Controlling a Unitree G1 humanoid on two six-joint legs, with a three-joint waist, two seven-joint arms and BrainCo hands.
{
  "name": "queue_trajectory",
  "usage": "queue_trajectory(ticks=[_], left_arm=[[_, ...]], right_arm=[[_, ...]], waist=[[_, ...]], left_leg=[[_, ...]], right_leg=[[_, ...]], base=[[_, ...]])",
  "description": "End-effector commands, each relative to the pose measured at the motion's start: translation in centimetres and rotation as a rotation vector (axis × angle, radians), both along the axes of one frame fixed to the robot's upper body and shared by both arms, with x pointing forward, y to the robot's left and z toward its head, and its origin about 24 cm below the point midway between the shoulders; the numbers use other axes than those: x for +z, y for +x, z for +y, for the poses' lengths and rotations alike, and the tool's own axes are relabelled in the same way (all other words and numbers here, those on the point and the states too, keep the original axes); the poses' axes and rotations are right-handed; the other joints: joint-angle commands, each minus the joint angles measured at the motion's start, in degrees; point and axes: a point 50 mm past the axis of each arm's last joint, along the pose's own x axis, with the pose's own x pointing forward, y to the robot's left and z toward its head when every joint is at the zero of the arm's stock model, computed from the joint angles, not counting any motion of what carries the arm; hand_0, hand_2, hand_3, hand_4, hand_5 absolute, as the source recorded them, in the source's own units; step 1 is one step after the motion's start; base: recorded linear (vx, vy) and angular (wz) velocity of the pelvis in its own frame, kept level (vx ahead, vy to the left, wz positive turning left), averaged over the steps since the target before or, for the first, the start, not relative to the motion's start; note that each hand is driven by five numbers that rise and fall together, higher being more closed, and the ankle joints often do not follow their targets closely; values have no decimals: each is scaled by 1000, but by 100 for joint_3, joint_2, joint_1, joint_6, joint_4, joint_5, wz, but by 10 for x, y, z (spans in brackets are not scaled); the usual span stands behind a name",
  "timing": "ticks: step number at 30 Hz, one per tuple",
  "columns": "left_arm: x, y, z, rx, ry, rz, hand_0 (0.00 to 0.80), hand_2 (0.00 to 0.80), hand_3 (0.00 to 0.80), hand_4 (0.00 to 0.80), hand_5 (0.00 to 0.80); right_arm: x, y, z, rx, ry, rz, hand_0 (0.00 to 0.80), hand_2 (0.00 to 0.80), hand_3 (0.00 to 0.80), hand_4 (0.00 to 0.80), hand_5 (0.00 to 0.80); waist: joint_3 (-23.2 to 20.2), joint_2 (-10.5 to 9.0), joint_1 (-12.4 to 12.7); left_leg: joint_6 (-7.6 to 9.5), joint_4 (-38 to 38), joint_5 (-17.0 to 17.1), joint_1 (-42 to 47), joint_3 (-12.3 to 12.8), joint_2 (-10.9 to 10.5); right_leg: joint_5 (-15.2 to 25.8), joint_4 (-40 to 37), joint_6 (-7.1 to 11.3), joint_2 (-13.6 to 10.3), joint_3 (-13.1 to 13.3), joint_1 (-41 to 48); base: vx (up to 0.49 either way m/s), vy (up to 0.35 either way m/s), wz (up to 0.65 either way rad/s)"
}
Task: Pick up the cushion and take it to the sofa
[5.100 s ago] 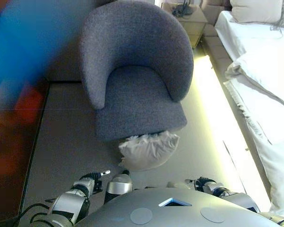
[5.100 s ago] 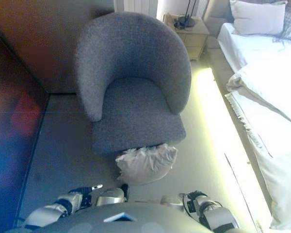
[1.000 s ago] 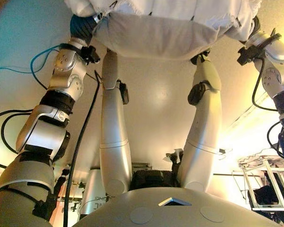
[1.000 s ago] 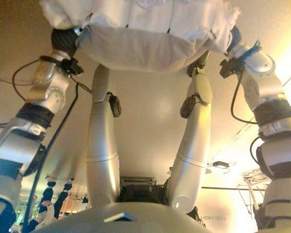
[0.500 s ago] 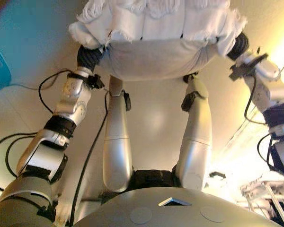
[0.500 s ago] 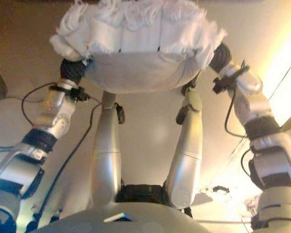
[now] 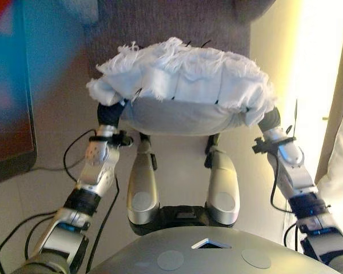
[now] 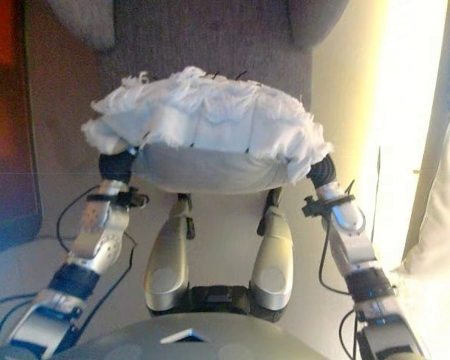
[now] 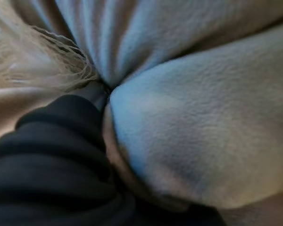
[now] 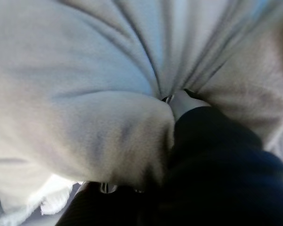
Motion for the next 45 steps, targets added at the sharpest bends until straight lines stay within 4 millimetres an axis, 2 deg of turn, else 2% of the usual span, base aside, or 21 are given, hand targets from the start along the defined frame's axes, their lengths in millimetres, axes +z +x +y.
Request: queue_trajectory(ticks=[1,5,8,10,15,21,28,31,33,35,37,38,39,41,42,43,44,45], left_arm=[[30,-18,-29,-143,-30,-223,800,800,800,800,800],[20,-34,-29,-109,-50,-179,800,800,800,800,800],[16,-36,-32,-85,-61,-149,800,800,800,800,800],[6,-35,-31,-65,-83,-86,800,800,800,800,800],[-8,-40,-27,-42,-68,18,800,800,800,800,800],[-7,-48,-18,-32,-62,8,800,800,800,800,800],[-3,-43,-15,-34,-52,-4,800,800,800,800,800],[-2,-42,-12,-26,-52,0,800,800,800,800,800],[-3,-42,-11,-14,-57,5,800,800,800,800,800],[-4,-42,-8,9,-65,19,800,800,800,800,800],[-7,-42,-3,37,-76,41,800,800,800,800,800],[-9,-42,-1,48,-82,47,800,800,800,800,800],[-10,-42,-1,52,-84,50,800,800,800,800,800],[-13,-45,0,54,-91,50,800,800,800,800,800],[-14,-46,-1,52,-97,47,800,800,800,800,800],[-14,-48,-2,50,-100,42,800,800,800,800,800],[-12,-50,-3,46,-93,27,800,800,800,800,800],[-9,-51,-3,45,-87,12,800,800,800,800,800]], right_arm=[[41,-12,20,-9,-27,-291,800,800,800,800,800],[36,-22,22,-53,-47,-259,800,800,800,800,800],[33,-24,26,-59,-9,-228,800,800,800,800,800],[27,-24,33,-32,-17,-185,800,800,800,800,800],[14,-30,38,0,4,-88,800,800,800,800,800],[2,-38,32,-24,73,-27,800,800,800,800,800],[-1,-33,34,-40,64,-9,800,800,800,800,800],[-2,-32,35,-36,55,-1,800,800,800,800,800],[-2,-30,37,-28,35,1,800,800,800,800,800],[-1,-29,37,-25,2,-2,800,800,800,800,800],[0,-26,37,-22,-24,-9,800,800,800,800,800],[1,-24,37,-17,-27,-17,800,800,800,800,800],[2,-24,38,-14,-29,-19,800,800,800,800,800],[0,-24,35,-13,-31,-12,800,800,800,800,800],[-1,-25,33,-19,-32,-3,800,800,800,800,800],[-2,-26,33,-18,-32,1,800,800,800,800,800],[-2,-28,33,-12,-30,-1,800,800,800,800,800],[-1,-28,33,-4,-31,-8,800,800,800,800,800]], waist=[[-1219,-18,6],[-1794,18,-1],[-2034,36,-4],[-2156,32,-18],[-2279,9,-42],[-2318,5,-55],[-2299,43,-38],[-2281,58,-25],[-2229,63,-13],[-2116,37,-29],[-1952,-3,-20],[-1843,-17,17],[-1805,-13,25],[-1655,-118,30],[-1642,-142,54],[-1607,-145,111],[-1590,-131,186],[-1597,-94,238]], left_leg=[[111,70,-456,396,233,98],[124,-480,-415,1244,342,171],[117,-731,-419,1656,398,196],[103,-795,-467,1851,456,213],[106,-844,-536,2124,497,244],[120,-862,-587,2258,463,298],[73,-862,-545,2315,396,404],[31,-846,-489,2351,388,498],[-24,-753,-416,2333,379,608],[-68,-449,-333,2214,307,737],[-144,117,-63,1931,232,960],[-187,434,216,1710,195,1091],[-203,532,308,1615,162,1133],[-111,1137,322,1426,387,1250],[-56,1234,247,1397,404,1143],[24,1304,66,1359,287,901],[127,1238,-89,1299,155,572],[188,1101,-113,1214,76,324]], right_leg=[[296,-746,52,-69,-202,685],[342,-1190,48,23,-274,1410],[361,-1419,41,57,-345,1782],[384,-1536,54,55,-421,1982],[371,-1645,36,84,-451,2245],[320,-1664,11,147,-394,2355],[236,-1655,-62,253,-352,2434],[152,-1601,-148,360,-360,2470],[48,-1486,-260,484,-304,2451],[-64,-1309,-397,627,-102,2365],[-111,-1167,-503,731,6,2272],[-116,-1134,-563,794,15,2274],[-119,-1124,-588,826,10,2274],[-114,-1059,-696,829,-120,2302],[-135,-1033,-720,842,-164,2329],[-192,-994,-712,858,-153,2391],[-245,-939,-705,897,-106,2410],[-263,-912,-711,966,-41,2385]], base=[[266,26,7],[253,9,-3],[134,-20,-2],[99,-36,-4],[73,-43,-5],[40,-72,-3],[7,-109,-3],[4,-148,-2],[-8,-156,-1],[-45,-141,-4],[-80,-162,-11],[-70,-167,-10],[-57,-253,-8],[13,-259,-12],[79,-169,-16],[128,-145,-6],[145,-114,4],[157,-84,-2]])
